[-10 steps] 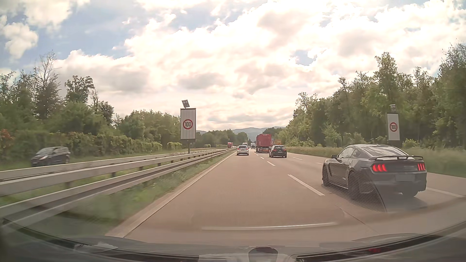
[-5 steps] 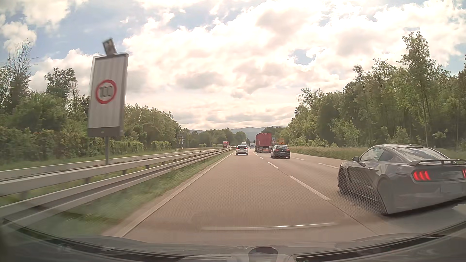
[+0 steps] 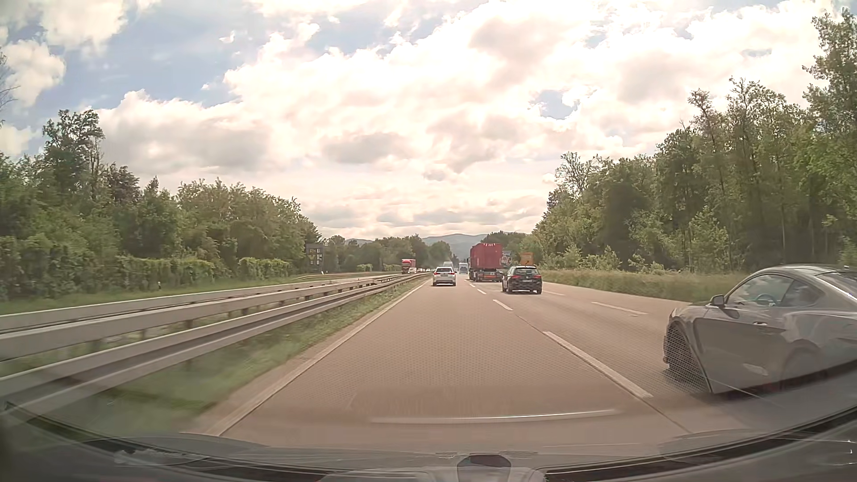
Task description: Follow the waypoints while adhering to traffic rules and regulations
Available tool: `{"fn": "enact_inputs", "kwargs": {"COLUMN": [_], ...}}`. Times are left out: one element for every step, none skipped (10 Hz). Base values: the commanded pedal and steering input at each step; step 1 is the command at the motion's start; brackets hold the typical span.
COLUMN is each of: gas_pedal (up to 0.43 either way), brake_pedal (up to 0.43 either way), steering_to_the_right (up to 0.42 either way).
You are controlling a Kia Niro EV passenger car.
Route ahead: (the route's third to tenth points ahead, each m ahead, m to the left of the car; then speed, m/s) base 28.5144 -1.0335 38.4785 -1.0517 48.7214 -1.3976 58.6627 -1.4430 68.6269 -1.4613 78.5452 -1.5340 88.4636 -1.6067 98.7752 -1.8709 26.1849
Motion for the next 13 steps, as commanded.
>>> {"fn": "enact_inputs", "kwargs": {"gas_pedal": [0.059,0.067,0.079,0.079,0.079,0.079,0.079,0.067,0.059,0.059,0.039,0.039,0.039], "brake_pedal": [0.0,0.0,0.0,0.0,0.0,0.0,0.0,0.0,0.0,0.0,0.0,0.0,0.0], "steering_to_the_right": [0.002,0.002,0.001,0.001,0.001,0.001,0.001,0.001,0.002,0.002,0.002,0.002,0.002]}}
